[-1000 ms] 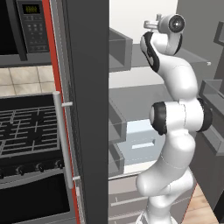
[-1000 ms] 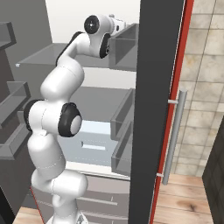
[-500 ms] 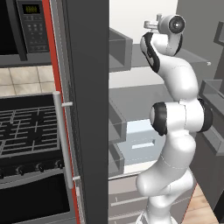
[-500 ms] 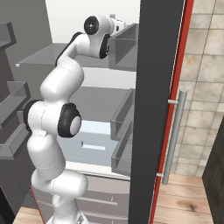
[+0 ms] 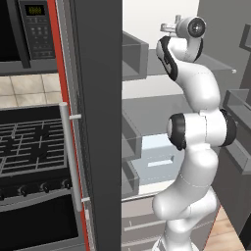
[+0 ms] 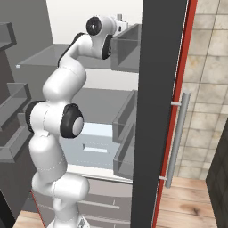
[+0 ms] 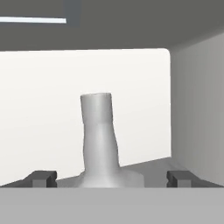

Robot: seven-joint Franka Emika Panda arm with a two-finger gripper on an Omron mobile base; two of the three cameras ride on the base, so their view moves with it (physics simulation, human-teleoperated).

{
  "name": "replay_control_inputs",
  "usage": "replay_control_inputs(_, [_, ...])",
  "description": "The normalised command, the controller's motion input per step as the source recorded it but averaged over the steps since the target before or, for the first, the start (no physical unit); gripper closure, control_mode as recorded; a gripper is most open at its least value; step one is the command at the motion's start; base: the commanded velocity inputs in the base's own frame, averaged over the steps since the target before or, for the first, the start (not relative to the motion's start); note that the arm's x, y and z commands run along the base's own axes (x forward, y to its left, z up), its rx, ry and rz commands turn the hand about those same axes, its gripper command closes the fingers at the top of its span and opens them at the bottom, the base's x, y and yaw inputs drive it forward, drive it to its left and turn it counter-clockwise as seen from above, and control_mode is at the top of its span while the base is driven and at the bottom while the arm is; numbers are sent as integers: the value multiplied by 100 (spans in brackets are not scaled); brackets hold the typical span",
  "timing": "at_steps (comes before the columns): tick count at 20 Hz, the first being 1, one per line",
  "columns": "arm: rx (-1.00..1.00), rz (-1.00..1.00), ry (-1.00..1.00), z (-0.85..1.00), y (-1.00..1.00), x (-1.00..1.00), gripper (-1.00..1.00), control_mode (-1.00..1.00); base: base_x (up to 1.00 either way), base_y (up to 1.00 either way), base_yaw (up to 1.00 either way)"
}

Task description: Place the liquor and beer on the top shelf of the fridge to keep them out of children's reach, and place the corn on lower shelves for easy access.

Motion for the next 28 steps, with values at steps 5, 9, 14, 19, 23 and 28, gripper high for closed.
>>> replay_control_inputs(5, [-2, 0, 0, 0, 0, -7, -100, -100, 0, 0, 0])
replay_control_inputs(9, [-5, 0, 0, 0, 0, -54, -100, -100, 0, 0, 0])
replay_control_inputs(14, [-7, 0, 0, -2, 9, -86, -100, -100, 0, 0, 0])
replay_control_inputs(19, [-8, 0, 0, -16, 31, -87, -100, -100, 0, 0, 0])
replay_control_inputs(23, [-2, 0, 0, -11, 42, -98, -100, -100, 0, 0, 0])
replay_control_inputs(28, [6, 0, 0, -3, 31, -100, -100, -100, 0, 0, 0])
